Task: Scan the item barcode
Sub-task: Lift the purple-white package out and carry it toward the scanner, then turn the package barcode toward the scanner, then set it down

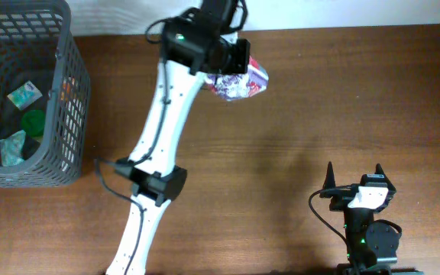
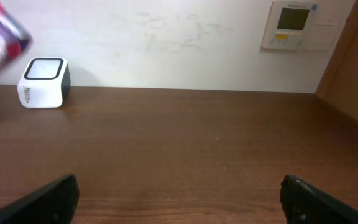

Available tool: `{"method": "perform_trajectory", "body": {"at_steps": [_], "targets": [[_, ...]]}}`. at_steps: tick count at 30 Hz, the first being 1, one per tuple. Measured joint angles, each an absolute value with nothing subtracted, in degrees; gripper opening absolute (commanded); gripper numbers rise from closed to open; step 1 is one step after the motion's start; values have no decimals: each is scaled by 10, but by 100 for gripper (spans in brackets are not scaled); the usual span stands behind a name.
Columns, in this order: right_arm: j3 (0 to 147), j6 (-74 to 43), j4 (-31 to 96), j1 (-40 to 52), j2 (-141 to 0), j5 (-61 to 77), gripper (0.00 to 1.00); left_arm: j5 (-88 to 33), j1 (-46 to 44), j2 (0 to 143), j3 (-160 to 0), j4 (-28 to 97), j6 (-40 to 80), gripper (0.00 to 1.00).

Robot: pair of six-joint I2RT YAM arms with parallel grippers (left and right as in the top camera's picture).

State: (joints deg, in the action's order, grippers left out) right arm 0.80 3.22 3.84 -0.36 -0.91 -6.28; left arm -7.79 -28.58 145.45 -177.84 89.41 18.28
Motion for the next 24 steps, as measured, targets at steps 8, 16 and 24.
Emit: {"method": "perform_trajectory", "body": {"at_steps": [8,16,24], "targets": [[8,32,38,-4,-9,-63,98,-64,-335,1520,-1771,967,183,0],[8,32,38,-4,-9,-63,98,-116,-358,1520,-1771,967,179,0],[8,32,38,-4,-9,-63,98,-115,-363,1520,-1662,958,173,72]]}}
